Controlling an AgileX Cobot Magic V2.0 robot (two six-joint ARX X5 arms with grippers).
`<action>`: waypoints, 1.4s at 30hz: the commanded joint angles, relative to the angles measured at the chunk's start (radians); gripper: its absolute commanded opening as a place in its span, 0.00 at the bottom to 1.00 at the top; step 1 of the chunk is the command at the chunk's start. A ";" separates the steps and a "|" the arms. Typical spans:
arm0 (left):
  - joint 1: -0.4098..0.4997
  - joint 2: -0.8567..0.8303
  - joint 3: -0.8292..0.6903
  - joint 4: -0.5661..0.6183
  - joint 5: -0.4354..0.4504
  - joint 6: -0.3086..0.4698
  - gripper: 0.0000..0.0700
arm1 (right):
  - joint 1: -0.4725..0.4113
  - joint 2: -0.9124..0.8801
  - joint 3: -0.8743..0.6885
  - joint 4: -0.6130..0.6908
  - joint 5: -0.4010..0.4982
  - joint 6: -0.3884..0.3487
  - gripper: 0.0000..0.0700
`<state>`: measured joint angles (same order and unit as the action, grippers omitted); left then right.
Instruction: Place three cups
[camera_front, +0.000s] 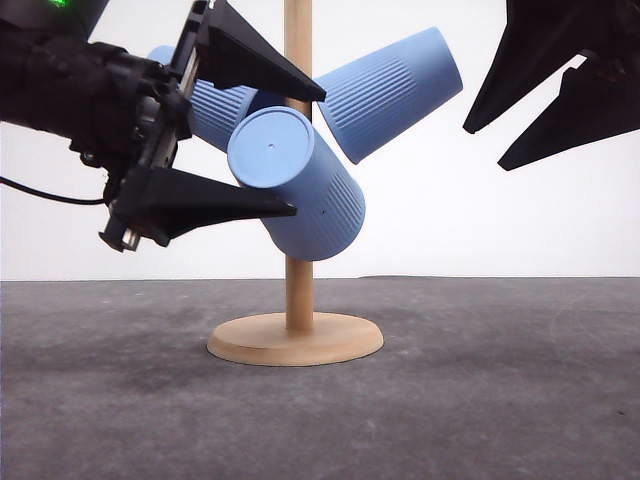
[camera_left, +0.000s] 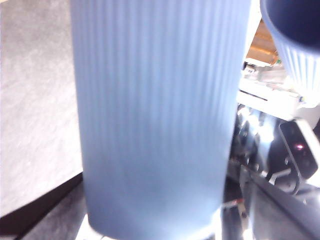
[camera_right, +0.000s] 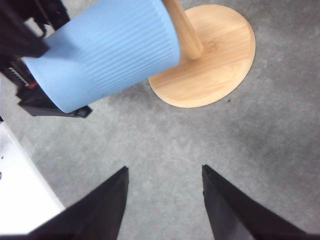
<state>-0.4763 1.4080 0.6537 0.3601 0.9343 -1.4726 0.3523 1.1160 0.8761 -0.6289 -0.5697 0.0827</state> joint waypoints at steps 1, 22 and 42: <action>-0.003 -0.023 0.011 -0.040 0.006 0.070 0.81 | 0.003 0.006 0.013 0.003 0.002 -0.003 0.42; 0.021 -0.466 0.011 -0.694 -0.439 0.757 0.39 | 0.002 0.006 0.013 -0.006 0.066 -0.008 0.42; 0.077 -0.697 0.011 -0.740 -0.870 1.277 0.00 | 0.003 0.005 0.013 0.057 0.177 -0.117 0.02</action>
<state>-0.3950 0.7078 0.6537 -0.3820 0.0577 -0.2168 0.3519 1.1160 0.8761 -0.5797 -0.3925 -0.0214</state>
